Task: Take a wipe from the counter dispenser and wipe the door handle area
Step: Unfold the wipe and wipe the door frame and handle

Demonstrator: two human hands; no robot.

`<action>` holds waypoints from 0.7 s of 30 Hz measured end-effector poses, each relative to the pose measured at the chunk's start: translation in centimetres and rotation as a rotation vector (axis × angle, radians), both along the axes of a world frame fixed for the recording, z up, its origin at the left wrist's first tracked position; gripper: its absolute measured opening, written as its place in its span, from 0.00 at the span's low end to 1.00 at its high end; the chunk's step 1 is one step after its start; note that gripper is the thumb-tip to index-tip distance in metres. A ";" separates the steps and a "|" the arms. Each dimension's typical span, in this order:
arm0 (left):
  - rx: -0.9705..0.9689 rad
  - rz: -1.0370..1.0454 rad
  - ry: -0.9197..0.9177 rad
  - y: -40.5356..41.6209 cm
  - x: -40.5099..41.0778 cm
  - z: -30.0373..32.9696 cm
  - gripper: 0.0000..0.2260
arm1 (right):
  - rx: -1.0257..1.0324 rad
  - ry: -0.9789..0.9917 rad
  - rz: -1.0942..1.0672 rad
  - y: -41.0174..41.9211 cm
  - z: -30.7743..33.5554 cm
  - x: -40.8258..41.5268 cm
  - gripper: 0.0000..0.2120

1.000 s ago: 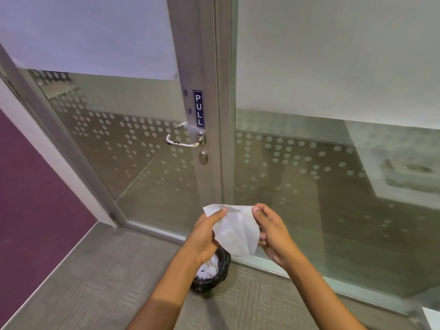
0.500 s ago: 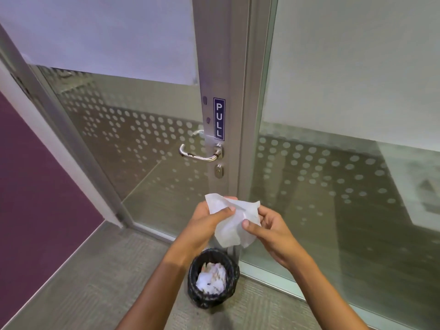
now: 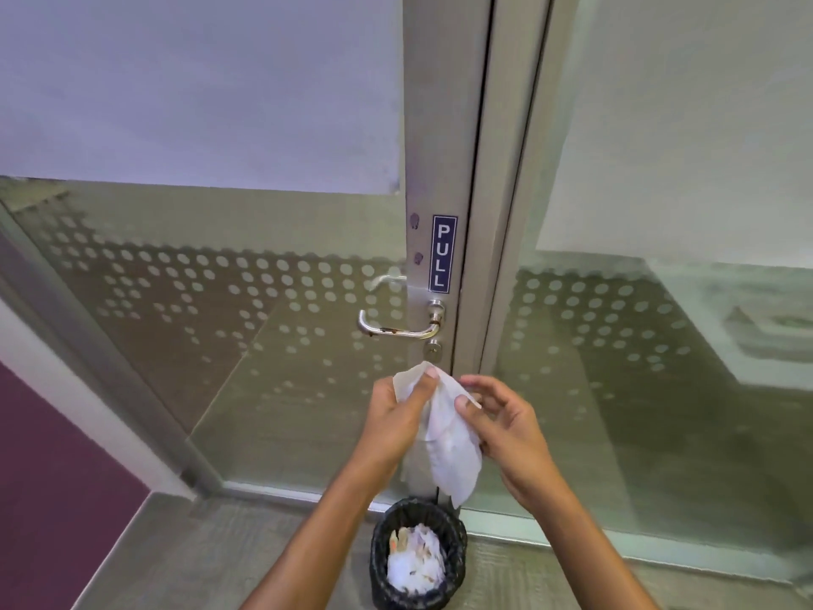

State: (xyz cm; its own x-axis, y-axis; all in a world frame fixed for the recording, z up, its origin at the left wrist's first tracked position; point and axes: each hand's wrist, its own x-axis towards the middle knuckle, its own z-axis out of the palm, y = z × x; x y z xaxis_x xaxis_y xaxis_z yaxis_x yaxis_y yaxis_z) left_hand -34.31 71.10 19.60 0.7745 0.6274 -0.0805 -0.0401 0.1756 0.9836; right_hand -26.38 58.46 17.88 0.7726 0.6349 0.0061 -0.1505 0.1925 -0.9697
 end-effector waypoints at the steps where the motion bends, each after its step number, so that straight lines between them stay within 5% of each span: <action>1: 0.022 -0.024 -0.016 0.8 -0.2 0.1 0.11 | -0.002 -0.063 -0.042 0.7 0.1 -0.5 0.10; 5: 0.105 -0.114 -0.063 3.3 -1.3 1.0 0.14 | -0.025 -0.102 -0.137 2.8 0.6 -3.0 0.10; 12: 0.161 -0.204 -0.076 6.3 -2.5 2.2 0.27 | 0.147 0.308 -0.015 4.8 1.3 -5.7 0.34; 15: 0.142 -0.208 -0.074 6.8 -2.1 2.8 0.31 | 0.206 0.227 0.045 5.3 1.6 -6.0 0.30; 19: 0.149 -0.211 -0.072 7.0 -1.2 3.2 0.21 | 0.183 0.169 -0.014 5.5 1.8 -5.5 0.24; 21: 0.139 -0.241 -0.093 7.1 -0.9 3.1 0.21 | 0.258 0.236 -0.026 5.4 1.9 -4.8 0.29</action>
